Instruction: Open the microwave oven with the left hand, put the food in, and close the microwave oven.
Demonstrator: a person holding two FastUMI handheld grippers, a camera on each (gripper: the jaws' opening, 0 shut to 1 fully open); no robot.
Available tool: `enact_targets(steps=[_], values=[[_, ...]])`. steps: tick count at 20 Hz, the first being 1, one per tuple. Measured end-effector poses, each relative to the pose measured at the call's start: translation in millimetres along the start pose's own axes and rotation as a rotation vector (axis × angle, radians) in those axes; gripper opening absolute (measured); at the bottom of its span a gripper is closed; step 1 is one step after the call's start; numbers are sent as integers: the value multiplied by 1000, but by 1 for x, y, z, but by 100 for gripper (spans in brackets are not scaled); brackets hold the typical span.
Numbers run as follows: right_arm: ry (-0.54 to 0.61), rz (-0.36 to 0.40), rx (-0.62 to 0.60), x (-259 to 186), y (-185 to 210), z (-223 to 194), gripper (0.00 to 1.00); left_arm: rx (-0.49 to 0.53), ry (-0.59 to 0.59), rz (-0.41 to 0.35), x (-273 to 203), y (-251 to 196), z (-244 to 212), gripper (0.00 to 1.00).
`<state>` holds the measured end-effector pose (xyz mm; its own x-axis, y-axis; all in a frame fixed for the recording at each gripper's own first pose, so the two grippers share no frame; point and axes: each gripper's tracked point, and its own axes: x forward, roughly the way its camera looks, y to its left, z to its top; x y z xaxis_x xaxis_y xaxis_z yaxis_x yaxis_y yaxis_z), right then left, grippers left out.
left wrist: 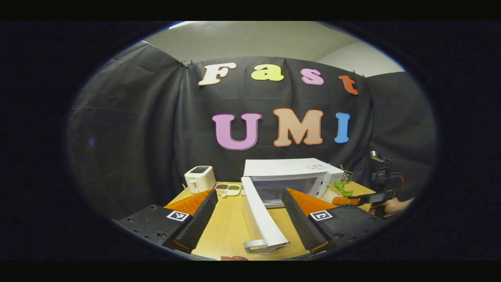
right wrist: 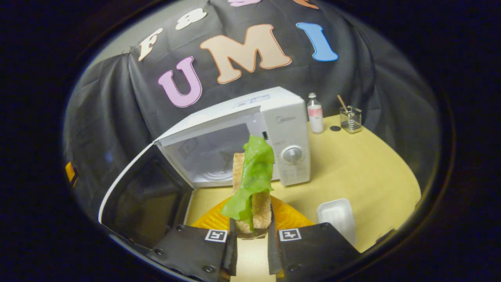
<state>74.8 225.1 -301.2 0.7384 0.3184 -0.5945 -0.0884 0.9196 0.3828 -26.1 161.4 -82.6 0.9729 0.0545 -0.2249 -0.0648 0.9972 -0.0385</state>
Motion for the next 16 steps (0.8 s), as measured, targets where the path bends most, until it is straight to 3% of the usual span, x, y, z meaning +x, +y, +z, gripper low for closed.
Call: enact_targets(steps=[5,9,11,16], values=[[14,33,164,50,44,6,28,0,-1,-11,-3,13,0,94],[10,-5,340,88,67,13,28,8,22,15,-1,35,-7,94],[17,-14,419,105,80,11,33,12,24,27,0,45,-6,96],[16,-71,546,138,97,6,33,20,42,29,2,64,-15,96]])
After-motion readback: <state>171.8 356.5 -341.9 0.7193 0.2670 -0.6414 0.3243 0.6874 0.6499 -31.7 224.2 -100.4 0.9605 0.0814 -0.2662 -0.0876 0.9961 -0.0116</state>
